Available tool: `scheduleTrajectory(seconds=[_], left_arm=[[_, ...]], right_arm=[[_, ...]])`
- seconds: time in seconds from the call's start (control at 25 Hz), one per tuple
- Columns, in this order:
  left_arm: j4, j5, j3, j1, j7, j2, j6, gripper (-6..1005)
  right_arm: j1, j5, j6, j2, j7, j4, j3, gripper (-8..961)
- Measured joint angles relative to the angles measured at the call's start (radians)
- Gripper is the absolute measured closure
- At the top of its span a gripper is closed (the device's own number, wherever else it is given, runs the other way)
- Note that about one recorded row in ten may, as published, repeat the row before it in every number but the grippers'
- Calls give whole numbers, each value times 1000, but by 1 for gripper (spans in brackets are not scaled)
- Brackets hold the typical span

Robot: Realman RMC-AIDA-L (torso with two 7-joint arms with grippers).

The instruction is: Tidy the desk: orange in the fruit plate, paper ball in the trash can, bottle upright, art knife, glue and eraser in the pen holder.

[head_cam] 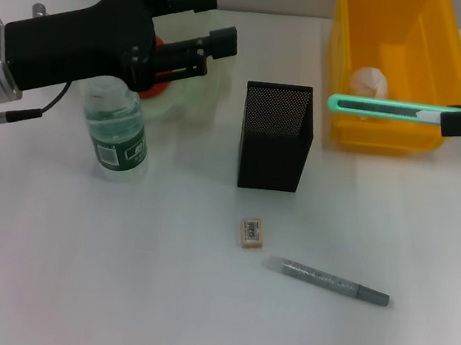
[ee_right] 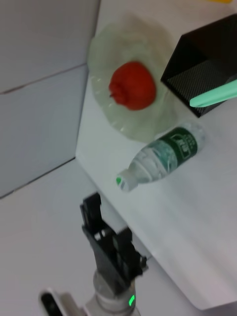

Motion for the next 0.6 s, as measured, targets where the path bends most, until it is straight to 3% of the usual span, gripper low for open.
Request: scheduleTrajectory(seconds=[0.6], left_arm=[[46, 74, -23, 10, -2, -18, 6, 333]], right_arm=[[180, -151, -1, -57, 180, 97, -115, 734]])
